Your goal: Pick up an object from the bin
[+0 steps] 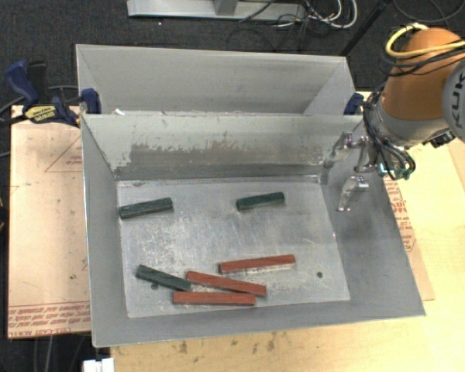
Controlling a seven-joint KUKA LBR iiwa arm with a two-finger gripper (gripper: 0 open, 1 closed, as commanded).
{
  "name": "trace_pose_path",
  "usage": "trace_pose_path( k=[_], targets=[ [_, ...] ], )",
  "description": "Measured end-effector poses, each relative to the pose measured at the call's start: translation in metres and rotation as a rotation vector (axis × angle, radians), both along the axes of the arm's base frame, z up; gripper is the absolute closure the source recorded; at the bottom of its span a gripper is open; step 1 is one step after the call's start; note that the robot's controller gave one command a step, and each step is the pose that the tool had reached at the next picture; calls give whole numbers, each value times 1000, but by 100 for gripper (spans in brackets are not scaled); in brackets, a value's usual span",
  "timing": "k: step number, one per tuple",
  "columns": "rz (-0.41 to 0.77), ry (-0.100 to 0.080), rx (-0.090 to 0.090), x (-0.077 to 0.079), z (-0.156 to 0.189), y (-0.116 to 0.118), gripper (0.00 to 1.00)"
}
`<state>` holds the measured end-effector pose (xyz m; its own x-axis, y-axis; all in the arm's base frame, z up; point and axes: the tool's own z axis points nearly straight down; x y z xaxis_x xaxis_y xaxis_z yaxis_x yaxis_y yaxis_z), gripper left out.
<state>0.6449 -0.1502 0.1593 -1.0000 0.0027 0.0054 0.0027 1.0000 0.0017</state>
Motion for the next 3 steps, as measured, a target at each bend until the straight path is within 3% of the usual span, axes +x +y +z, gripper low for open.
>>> trace_pose_path(
  k=[1,2,3],
  targets=[
    [2,-8,-1,2,5,0,0],
    [18,-8,-1,-11,-54,65,100],
    [17,-8,-1,-11,-54,65,0]
  ],
)
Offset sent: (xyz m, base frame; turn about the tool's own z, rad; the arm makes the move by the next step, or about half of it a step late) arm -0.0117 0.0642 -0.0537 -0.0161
